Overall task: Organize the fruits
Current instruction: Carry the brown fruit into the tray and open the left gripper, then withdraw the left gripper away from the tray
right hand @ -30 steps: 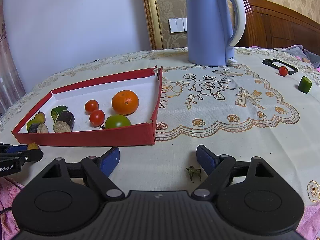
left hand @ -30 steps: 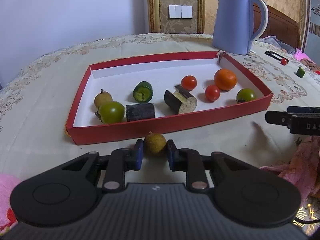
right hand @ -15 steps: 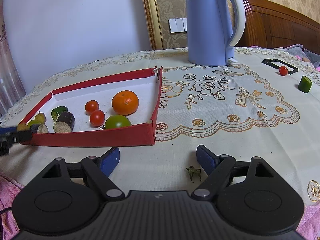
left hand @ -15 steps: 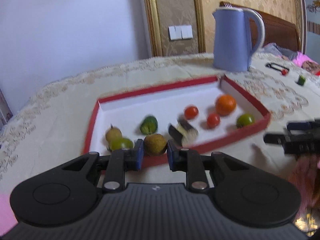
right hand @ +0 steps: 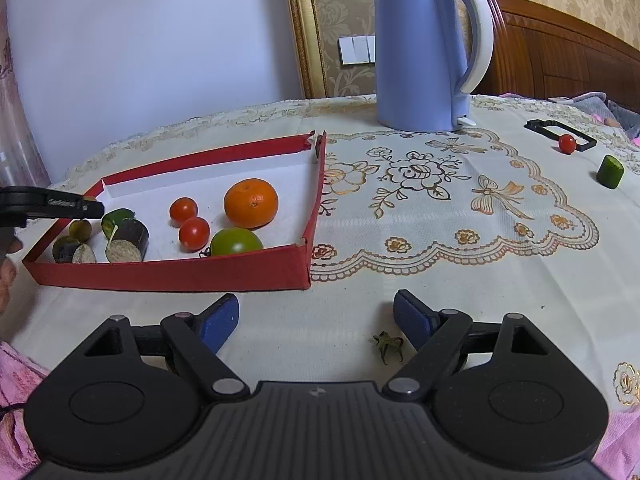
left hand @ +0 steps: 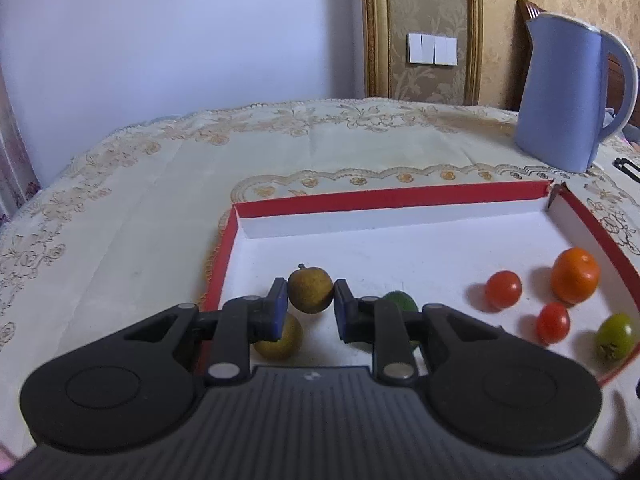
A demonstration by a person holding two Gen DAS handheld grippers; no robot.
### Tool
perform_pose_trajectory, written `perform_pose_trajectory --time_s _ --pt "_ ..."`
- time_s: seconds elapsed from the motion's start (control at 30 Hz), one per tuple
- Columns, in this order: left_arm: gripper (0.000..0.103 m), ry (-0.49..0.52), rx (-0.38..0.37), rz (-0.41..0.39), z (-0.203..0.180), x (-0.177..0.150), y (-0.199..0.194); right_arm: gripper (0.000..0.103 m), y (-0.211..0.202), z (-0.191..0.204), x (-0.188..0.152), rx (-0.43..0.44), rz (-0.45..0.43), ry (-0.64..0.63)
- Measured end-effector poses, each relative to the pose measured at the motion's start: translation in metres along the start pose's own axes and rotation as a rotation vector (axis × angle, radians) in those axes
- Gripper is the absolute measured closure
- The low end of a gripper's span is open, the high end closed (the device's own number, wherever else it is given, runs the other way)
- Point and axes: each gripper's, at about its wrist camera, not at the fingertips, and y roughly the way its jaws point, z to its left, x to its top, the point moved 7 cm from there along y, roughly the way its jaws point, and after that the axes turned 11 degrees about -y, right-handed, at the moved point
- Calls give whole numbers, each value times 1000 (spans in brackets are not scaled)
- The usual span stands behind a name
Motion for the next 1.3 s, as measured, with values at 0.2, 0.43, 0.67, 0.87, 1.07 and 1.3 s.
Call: perform_pose_trajectory --time_s 0.2,0.43,0.67,0.87,1.07,1.3 --pt "81 46 33 4 -4 -3 14 18 1 1 0 -7 5 -13" --pt "80 90 56 -21 -10 -7 16 18 2 3 0 -18 14 -31" --pt "42 39 52 -17 0 -7 3 18 2 3 0 -19 14 -33" --pt "26 13 51 -87 11 -5 -33 18 2 3 0 -18 14 -33" --pt "13 3 42 -174 10 -8 -85 17 2 6 0 -35 19 -40" --pt "4 -6 43 -150 7 -32 -119 17 -12 33 10 -12 -7 -44"
